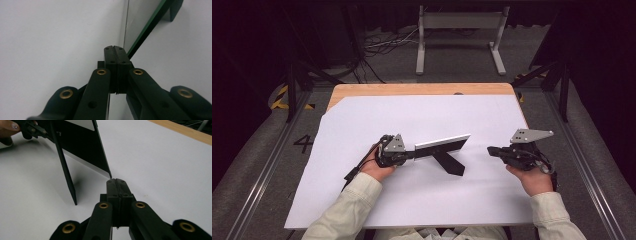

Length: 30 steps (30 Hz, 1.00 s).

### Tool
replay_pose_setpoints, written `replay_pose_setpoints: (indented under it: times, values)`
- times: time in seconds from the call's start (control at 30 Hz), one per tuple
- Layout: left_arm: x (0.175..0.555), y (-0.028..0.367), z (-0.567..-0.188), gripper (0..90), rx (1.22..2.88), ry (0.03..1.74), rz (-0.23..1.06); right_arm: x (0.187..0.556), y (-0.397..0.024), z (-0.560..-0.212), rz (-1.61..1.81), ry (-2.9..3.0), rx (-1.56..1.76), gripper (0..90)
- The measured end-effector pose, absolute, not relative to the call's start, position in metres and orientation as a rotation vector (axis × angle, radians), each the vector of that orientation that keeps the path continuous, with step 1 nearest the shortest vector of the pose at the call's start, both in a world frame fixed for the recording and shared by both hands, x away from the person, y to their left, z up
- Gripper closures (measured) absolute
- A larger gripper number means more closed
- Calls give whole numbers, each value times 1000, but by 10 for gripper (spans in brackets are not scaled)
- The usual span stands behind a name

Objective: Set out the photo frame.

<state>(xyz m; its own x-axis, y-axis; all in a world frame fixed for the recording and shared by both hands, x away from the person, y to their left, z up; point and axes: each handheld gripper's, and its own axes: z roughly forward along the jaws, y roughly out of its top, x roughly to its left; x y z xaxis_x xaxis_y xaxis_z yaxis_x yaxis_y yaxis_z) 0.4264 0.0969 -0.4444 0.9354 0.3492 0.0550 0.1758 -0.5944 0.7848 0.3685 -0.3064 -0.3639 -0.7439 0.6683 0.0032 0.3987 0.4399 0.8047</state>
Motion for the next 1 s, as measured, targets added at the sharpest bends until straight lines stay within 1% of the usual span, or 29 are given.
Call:
replay_pose_setpoints:
  times: [0.07,0.53,0.73,0.9,1.0]
  values:
    - [426,97,-445,900,2207,381,191,368,-307,-363,1208,2376,914,898]
    - [415,88,-442,900,2242,320,48,367,-312,-357,1201,2366,937,898]
    - [410,82,-439,900,2281,275,10,365,-314,-353,1193,2372,953,898]
    - [401,65,-437,900,2350,188,-8,365,-315,-351,1189,2374,965,898]
    - [397,59,-436,900,2361,166,-22,364,-315,-350,1190,2376,968,898]
